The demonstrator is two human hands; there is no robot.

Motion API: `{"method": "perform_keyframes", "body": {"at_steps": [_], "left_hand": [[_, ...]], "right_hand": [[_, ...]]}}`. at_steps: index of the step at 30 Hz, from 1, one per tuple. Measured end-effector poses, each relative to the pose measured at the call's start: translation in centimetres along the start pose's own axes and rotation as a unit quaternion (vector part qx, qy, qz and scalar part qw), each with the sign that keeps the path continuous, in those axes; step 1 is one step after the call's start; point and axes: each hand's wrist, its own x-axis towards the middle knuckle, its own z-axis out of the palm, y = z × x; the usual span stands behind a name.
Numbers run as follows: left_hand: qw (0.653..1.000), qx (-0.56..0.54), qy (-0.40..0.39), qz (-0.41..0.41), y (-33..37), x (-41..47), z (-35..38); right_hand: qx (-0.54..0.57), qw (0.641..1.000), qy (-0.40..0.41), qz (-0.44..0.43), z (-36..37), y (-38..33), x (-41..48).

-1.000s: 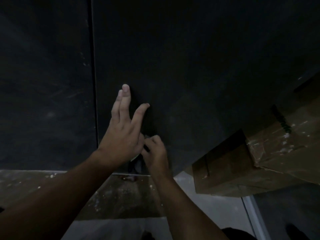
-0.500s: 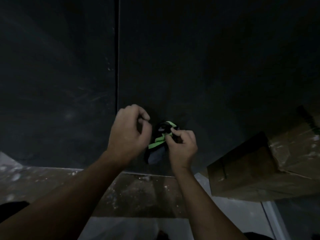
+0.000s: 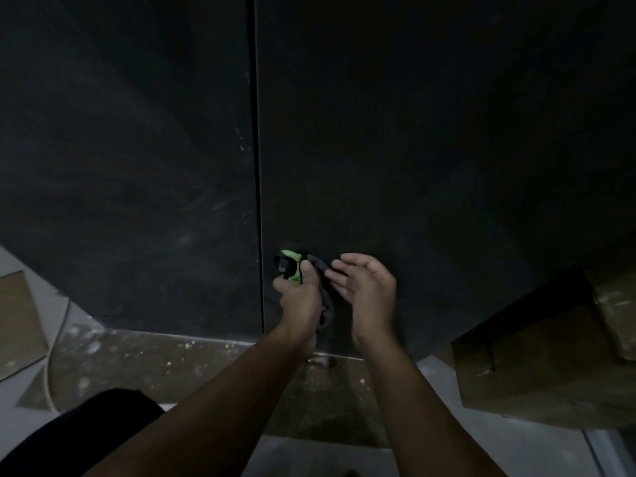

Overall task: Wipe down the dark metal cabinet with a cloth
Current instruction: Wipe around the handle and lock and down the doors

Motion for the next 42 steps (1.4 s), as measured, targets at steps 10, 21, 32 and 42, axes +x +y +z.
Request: {"method": "perform_keyframes", "body": {"at_steps": [10, 21, 32, 42], "left_hand": [[0.978, -0.001, 0.207, -0.035, -5.0, 7.7, -3.0], [0.973, 0.136, 0.16, 0.091, -4.9, 3.3, -0.9], [0.902, 0.168, 0.178, 0.356, -7.0, -1.0, 7.8], [0.861, 0.14, 0.162, 0.461, -11.1, -2.2, 18.5]], "right_hand": [[-0.185, 0.979, 0.085, 0.015, -4.2, 0.1, 2.7], [-0.245, 0.952, 0.179, 0.045, -6.4, -0.9, 2.2], [-0.117, 0.946, 0.295, -0.063, -14.6, -6.3, 4.4], [-0.078, 0.963, 0.198, -0.164, -20.9, -8.3, 6.4]]}}
